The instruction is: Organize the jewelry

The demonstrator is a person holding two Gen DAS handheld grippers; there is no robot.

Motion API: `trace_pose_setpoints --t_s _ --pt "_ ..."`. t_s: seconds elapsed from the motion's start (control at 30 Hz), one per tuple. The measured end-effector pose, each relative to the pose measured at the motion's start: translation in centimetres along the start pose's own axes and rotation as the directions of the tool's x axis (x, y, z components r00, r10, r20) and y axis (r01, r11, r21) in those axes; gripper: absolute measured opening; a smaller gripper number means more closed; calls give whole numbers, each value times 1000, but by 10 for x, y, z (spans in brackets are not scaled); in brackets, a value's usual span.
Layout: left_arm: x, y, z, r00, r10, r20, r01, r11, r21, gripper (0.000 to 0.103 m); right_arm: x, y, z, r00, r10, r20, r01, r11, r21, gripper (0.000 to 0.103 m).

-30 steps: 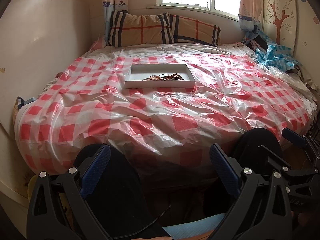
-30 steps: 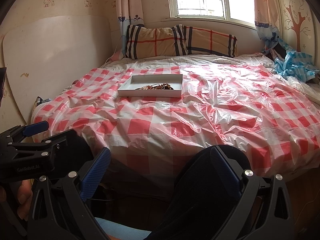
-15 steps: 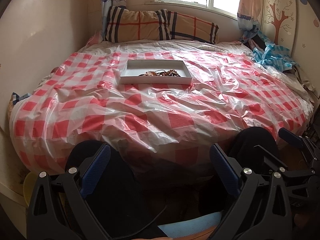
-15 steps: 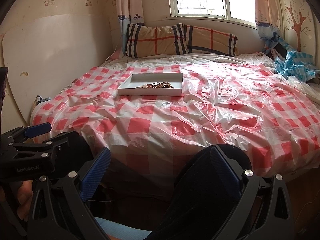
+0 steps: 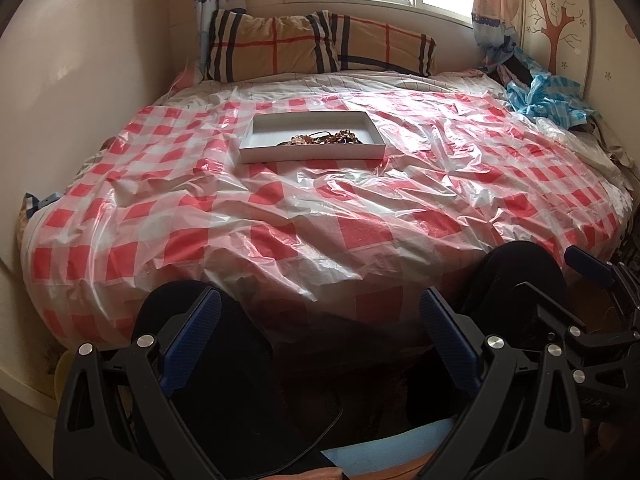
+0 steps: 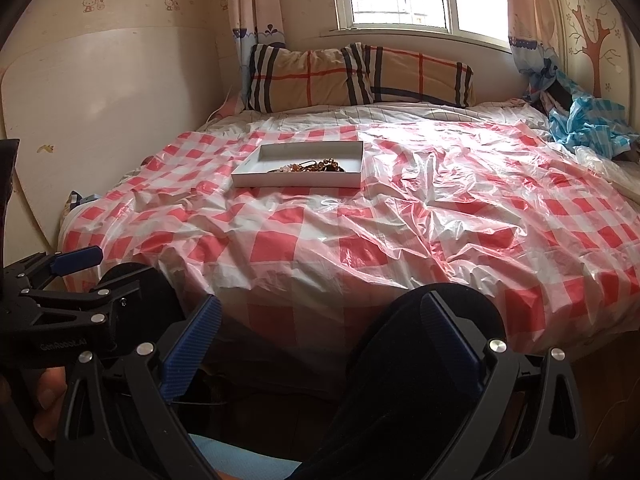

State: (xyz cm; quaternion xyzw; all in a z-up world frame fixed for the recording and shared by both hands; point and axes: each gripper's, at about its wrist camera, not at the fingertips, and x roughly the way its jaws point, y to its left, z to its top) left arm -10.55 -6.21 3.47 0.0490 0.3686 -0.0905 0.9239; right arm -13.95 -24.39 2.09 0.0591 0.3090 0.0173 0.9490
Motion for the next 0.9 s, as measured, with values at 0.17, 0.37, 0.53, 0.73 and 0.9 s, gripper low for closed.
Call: trace_pose_setpoints --t_s 0.17,0.37,0.53,0.73,0.9 --pt "5 3 1 1000 -7 -23 7 1000 -18 95 1 0 0 1000 -4 0 4 1000 2 95" --pt "6 10 0 1000 -21 -19 20 998 -51 95 1 -3 0 1000 -4 0 4 1000 4 95" --pt "-2 7 1 998 51 36 -51 999 -17 95 1 -1 0 1000 -4 -1 4 1000 3 95" --pt "2 11 2 1000 16 -13 -16 999 -30 95 -2 -1 2 1000 -10 11 10 1000 -2 95" --pt "-1 9 1 999 32 5 -32 999 -23 95 -3 1 3 1000 -12 15 12 1000 -4 95"
